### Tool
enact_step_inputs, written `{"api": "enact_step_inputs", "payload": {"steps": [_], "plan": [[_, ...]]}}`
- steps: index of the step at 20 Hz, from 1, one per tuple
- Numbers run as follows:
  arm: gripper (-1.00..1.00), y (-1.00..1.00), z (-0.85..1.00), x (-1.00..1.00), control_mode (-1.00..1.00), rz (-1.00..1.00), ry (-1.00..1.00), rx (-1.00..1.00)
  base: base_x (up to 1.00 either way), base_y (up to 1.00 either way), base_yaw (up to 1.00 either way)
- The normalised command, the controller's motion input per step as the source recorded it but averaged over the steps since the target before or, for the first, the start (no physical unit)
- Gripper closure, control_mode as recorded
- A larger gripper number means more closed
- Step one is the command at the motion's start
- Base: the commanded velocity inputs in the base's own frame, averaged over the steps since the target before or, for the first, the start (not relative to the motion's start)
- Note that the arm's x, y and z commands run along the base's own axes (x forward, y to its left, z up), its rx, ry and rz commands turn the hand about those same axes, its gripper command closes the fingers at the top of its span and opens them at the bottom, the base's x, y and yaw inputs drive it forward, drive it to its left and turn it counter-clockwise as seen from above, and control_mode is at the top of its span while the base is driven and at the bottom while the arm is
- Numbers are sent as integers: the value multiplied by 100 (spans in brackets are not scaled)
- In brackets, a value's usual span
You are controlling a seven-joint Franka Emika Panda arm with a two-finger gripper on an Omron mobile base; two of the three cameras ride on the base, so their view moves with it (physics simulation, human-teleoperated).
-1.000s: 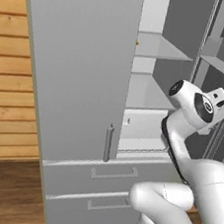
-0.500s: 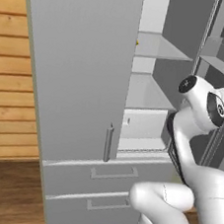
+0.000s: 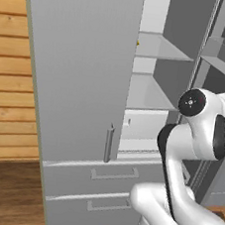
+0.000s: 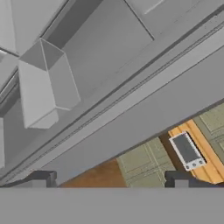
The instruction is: Grab a lemon wedge from the fridge and one ice cube from the ice bowl, and put them in the glass of lemonade.
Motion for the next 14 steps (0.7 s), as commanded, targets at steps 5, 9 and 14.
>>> {"api": "enact_step_inputs", "payload": {"steps": [5, 9, 14], "plan": [[-100, 76, 3, -10, -100, 17, -39, 13, 0, 0, 0], [-100, 70, 0, 16, -100, 22, -38, 37, 0, 0, 0], [-100, 75, -1, 46, -100, 22, -10, 47, 0, 0, 0]]}}
